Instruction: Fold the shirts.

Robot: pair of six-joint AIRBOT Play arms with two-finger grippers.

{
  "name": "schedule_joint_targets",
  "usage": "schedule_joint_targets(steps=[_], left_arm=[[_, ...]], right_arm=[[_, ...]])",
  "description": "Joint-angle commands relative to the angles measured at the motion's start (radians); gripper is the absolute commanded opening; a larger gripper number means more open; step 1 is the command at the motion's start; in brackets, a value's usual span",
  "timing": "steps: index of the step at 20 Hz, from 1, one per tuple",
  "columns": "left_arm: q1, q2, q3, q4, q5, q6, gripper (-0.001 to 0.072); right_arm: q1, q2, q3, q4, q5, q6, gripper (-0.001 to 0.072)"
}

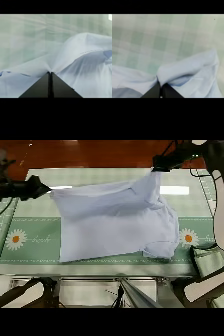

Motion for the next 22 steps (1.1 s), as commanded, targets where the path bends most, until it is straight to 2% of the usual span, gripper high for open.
schedule_joint_targets(steps=[1,3,4,5,6,9,11,13,14,15,17,19,22], left_arm=[[-0.037,-0.176,-0.008,-0.064,0.077,0.017,0.0018],[-0.036,-0.22,-0.008,-0.076,0.014,0.018,0.0029],[-0.025,-0.222,-0.008,-0.074,-0.028,0.021,0.014],[0.0,-0.216,-0.004,-0.074,-0.093,0.021,0.0387],[0.034,-0.209,0.006,-0.068,-0.172,0.021,0.0564],[0.159,-0.158,0.021,0.027,-0.397,0.02,0.0558],[0.21,-0.085,-0.031,0.142,-0.481,0.017,0.0557],[0.235,0.015,-0.169,0.208,-0.49,0.021,0.0558],[0.242,0.058,-0.257,0.224,-0.488,0.021,0.0559],[0.244,0.084,-0.333,0.226,-0.487,0.023,0.0563],[0.246,0.098,-0.448,0.225,-0.487,0.041,0.0563],[0.249,0.098,-0.513,0.226,-0.487,0.084,0.0563],[0.246,0.093,-0.579,0.227,-0.463,0.09,0.0563]], right_arm=[[-0.002,-0.062,0.0,-0.017,-0.054,0.011,0.004],[-0.003,-0.069,0.0,-0.041,-0.031,-0.003,0.0288],[-0.008,-0.062,0.0,-0.04,0.003,-0.037,0.0401],[-0.02,-0.044,0.001,-0.05,0.063,-0.091,0.0441],[-0.034,-0.02,0.001,-0.085,0.139,-0.146,0.0441],[-0.145,0.073,0.0,-0.184,0.288,-0.113,0.0439],[-0.24,0.146,-0.047,-0.22,0.316,-0.095,0.044],[-0.357,0.247,-0.199,-0.166,0.302,-0.101,0.0443],[-0.411,0.294,-0.293,-0.115,0.283,-0.112,0.0489],[-0.466,0.341,-0.401,-0.057,0.257,-0.128,0.0507],[-0.551,0.414,-0.59,0.029,0.196,-0.168,0.0507],[-0.6,0.465,-0.726,0.062,0.153,-0.195,0.0505],[-0.623,0.492,-0.827,0.058,0.126,-0.21,0.0497]])
